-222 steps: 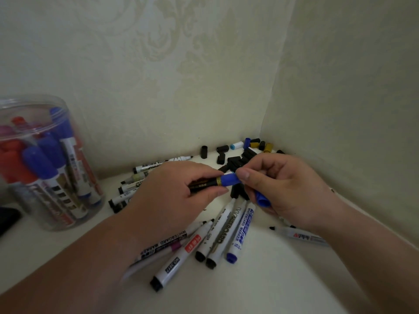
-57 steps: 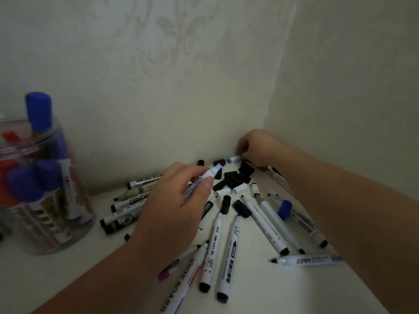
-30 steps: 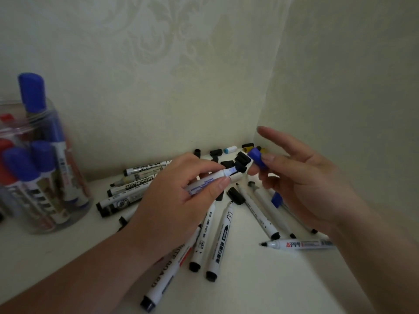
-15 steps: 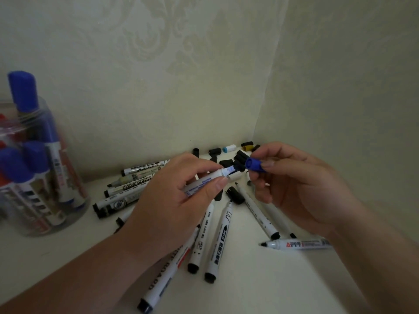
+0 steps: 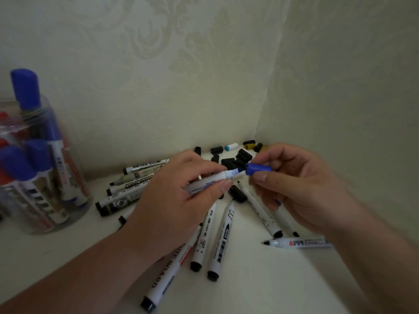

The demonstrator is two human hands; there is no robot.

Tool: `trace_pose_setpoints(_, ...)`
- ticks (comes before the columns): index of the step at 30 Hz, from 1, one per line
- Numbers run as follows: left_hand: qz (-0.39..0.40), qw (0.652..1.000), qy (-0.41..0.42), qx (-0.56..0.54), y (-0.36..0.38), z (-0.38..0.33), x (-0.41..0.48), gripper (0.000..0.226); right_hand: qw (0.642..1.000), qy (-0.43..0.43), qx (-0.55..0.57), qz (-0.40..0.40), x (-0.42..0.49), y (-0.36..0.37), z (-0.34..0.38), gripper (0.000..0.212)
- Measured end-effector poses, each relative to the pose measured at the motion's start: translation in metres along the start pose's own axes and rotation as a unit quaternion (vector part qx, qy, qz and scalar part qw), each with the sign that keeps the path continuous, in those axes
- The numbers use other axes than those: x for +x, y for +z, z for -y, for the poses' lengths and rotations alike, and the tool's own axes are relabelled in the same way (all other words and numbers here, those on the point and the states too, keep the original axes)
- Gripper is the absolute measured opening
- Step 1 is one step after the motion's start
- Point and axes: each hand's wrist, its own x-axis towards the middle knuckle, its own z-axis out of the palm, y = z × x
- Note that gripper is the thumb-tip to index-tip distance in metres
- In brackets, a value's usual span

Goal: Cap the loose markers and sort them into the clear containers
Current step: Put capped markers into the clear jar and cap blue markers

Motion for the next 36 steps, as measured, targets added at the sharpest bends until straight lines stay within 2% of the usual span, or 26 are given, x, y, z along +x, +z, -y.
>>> trace_pose_setpoints(6, 0.009, 1.0, -0.01, -0.007, 0.0, 0.0, 0.0, 0.019, 0.999, 0.013, 0.017, -0.026, 0.001, -0.002, 0.004, 0.009)
trace_pose_setpoints(9, 0.009, 1.0, -0.009, -0.005, 0.0, 0.0, 0.0, 0.018, 0.999, 0.005, -0.008, -0.033, 0.001, -0.003, 0.004, 0.023)
trace_pose_setpoints(12, 0.008, 1.0, -0.01, -0.007, 0.0, 0.001, 0.0, 0.019, 0.996, -0.022, -0.049, -0.066, 0.0, 0.0, 0.005, 0.014)
trace_pose_setpoints(15, 0.007, 1.0, -0.011, -0.008, 0.001, 0.001, 0.0, 0.018, 0.994, -0.045, -0.026, -0.098, 0.0, 0.006, 0.005, 0.017)
trace_pose_setpoints(19, 0.002, 1.0, -0.01, -0.002, 0.001, 0.002, 0.001, 0.017, 0.993, -0.056, 0.005, -0.102, -0.002, 0.017, 0.006, 0.017)
trace_pose_setpoints(24, -0.005, 1.0, -0.01, 0.007, 0.0, 0.002, 0.001, 0.014, 0.989, -0.068, -0.01, -0.129, -0.002, 0.018, 0.007, 0.026)
trace_pose_setpoints(30, 0.008, 1.0, 0.0, 0.022, 0.001, 0.002, 0.0, 0.018, 0.994, -0.059, -0.063, -0.061, -0.005, 0.022, 0.001, 0.018)
trace_pose_setpoints(36, 0.021, 0.998, 0.018, 0.05, -0.001, 0.004, 0.001, 0.021, 0.989, -0.059, -0.13, -0.037, -0.004, 0.014, 0.003, 0.01)
